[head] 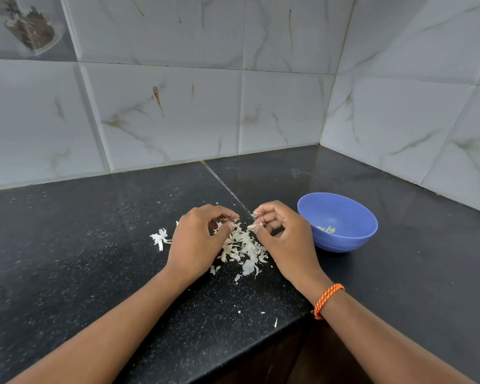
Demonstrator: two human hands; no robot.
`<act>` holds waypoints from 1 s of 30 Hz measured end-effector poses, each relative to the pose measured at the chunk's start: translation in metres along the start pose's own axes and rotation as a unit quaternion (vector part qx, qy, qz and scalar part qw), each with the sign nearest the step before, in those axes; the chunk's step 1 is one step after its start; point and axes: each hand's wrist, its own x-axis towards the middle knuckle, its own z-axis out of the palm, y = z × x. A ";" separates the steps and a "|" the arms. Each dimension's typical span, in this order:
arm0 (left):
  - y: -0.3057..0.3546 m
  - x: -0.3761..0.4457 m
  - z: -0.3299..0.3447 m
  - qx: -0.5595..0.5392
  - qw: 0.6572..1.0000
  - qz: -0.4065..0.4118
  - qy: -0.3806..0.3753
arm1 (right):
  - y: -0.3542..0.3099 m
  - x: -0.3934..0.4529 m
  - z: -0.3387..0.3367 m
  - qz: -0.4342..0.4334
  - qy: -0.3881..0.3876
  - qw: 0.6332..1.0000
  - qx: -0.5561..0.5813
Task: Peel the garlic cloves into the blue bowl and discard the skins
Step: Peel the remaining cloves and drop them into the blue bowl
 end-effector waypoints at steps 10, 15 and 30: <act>0.005 0.001 0.003 -0.081 0.996 -0.008 -0.040 | -0.006 -0.002 0.008 -0.026 0.011 0.999 0.026; 0.000 0.002 0.001 -0.074 0.997 -0.034 0.005 | 0.001 -0.003 0.005 -0.056 0.000 0.997 -0.054; 0.001 -0.001 -0.001 -0.053 0.998 -0.042 0.019 | 0.003 0.000 0.007 -0.055 -0.016 0.994 -0.089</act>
